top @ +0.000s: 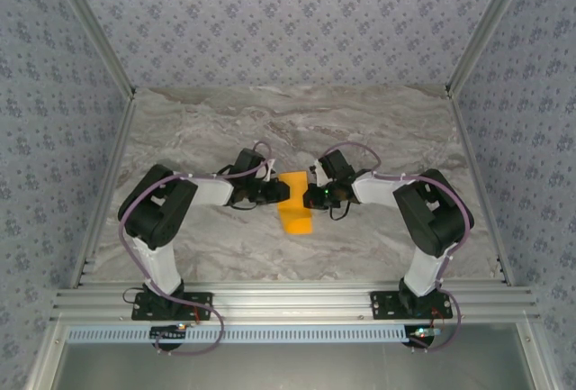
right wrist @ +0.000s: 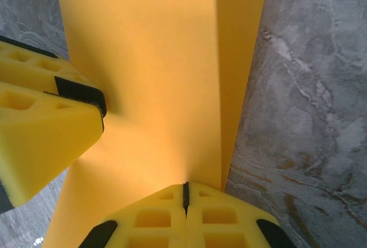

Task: Fold a paper plane with a square sheet of paper (fold left side to right side)
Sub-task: First fold the square sheet of paper in half at the center of the table.

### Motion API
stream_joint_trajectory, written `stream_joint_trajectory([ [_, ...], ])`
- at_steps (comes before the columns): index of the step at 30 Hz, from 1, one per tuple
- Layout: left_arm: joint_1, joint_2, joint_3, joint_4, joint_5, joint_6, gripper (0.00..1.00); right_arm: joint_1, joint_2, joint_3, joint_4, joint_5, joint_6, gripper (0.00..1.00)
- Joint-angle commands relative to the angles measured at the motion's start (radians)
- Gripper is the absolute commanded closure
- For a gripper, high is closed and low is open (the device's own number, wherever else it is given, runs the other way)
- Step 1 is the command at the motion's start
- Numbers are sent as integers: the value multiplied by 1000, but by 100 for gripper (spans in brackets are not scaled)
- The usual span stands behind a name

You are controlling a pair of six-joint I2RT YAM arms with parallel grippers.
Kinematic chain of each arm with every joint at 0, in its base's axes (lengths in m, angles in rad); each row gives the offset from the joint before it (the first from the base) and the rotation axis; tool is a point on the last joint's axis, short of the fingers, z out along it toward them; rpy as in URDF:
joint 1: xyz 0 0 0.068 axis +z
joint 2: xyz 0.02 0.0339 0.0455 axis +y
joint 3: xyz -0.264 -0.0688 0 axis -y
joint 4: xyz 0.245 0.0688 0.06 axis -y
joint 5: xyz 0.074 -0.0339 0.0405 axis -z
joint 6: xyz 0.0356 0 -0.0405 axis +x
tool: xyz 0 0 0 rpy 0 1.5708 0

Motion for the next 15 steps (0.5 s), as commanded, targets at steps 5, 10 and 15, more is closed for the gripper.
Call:
stream_joint_trajectory([
  [5,91,45,19,-7,-55,62,76,8,66,-40,-171,104,-33,98],
  [10,137,25,28,-10,-31,74,76,10,63,-40,-158,86,-25,98],
  [15,133,-91,-26,6,-7,81,77,11,61,-34,-156,86,-21,98],
])
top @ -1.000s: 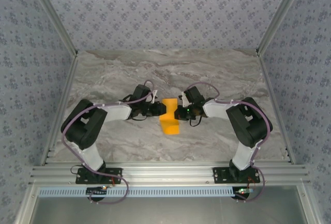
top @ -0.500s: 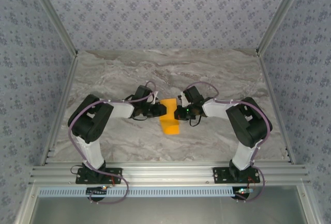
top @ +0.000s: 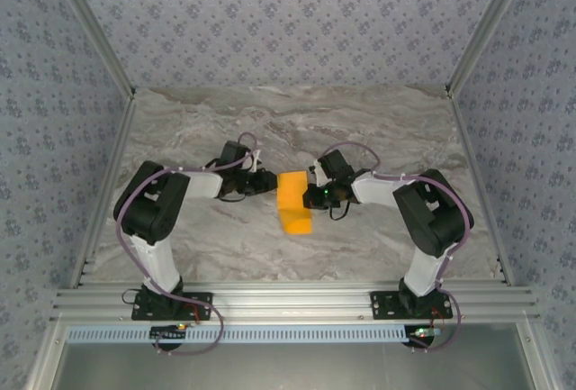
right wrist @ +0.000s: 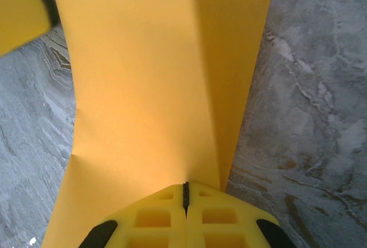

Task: Fold a paper plane with a square sheet of paper (fold left side to right side)
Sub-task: First fold the square sheet of paper in half at the center of the table.

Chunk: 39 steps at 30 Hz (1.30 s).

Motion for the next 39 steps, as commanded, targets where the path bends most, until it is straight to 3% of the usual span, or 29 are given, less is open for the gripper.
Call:
stream_joint_trajectory([
  [1,2,-96,-41,10,-14,34,77,7,61,-37,-151,79,-11,98],
  [6,-41,-127,-83,43,17,19,78,9,63,-37,-155,85,-11,98],
  [16,-107,28,15,86,26,2,78,14,67,-25,-184,109,-18,98],
  [27,-105,100,62,17,-179,43,78,16,80,-12,-231,151,-40,98],
  [39,-84,149,159,-24,-208,51,76,16,90,-13,-236,151,-55,98],
])
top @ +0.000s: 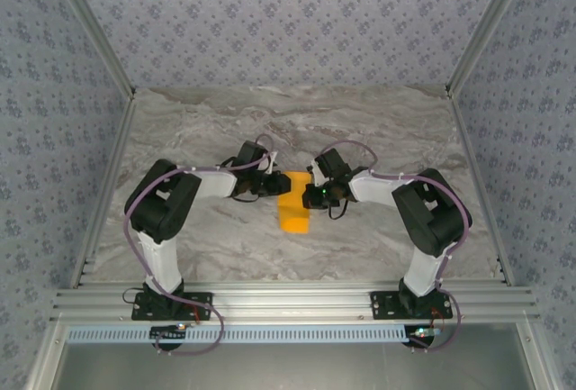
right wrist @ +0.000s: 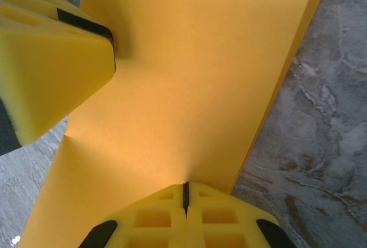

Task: Fold a paper plane with a square sheet of paper (fold left side to right side)
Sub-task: First fold the square sheet of paper in half at the center of the table.

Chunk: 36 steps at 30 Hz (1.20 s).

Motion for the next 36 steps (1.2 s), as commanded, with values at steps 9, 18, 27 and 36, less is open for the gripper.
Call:
stream_joint_trajectory([
  [9,48,116,128,16,-144,51,76,4,78,-48,-181,112,-27,98],
  [18,52,140,213,-42,-156,76,75,4,76,-46,-188,115,-31,98],
  [27,56,152,246,-39,-152,72,74,3,74,-41,-192,116,-32,98],
  [36,56,179,294,-34,-111,61,72,5,75,-43,-194,117,-32,98],
])
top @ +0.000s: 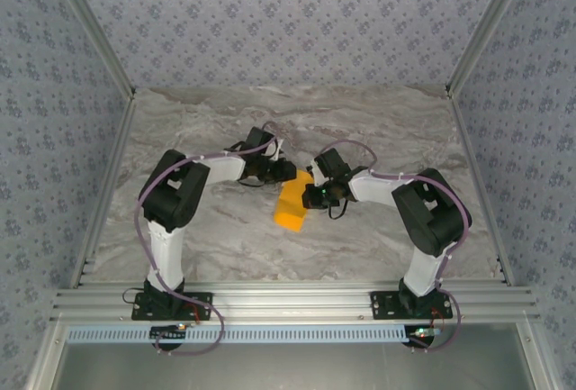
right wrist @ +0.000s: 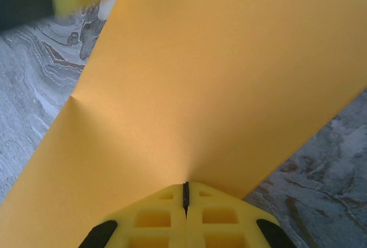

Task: Fold a paper plane with a square sheet of paper (fold left side to right side)
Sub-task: First fold the square sheet of paper in half at the center of the table.

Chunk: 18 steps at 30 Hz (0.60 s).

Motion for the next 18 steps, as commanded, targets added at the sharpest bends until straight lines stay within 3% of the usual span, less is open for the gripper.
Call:
stream_joint_trajectory([
  [1,36,48,53,102,-98,35,72,3,74,-46,-188,114,-24,98],
  [10,37,71,84,101,-94,32,72,4,72,-46,-190,112,-23,98],
  [18,41,-78,-18,155,-37,54,75,6,76,-41,-190,113,-23,98],
])
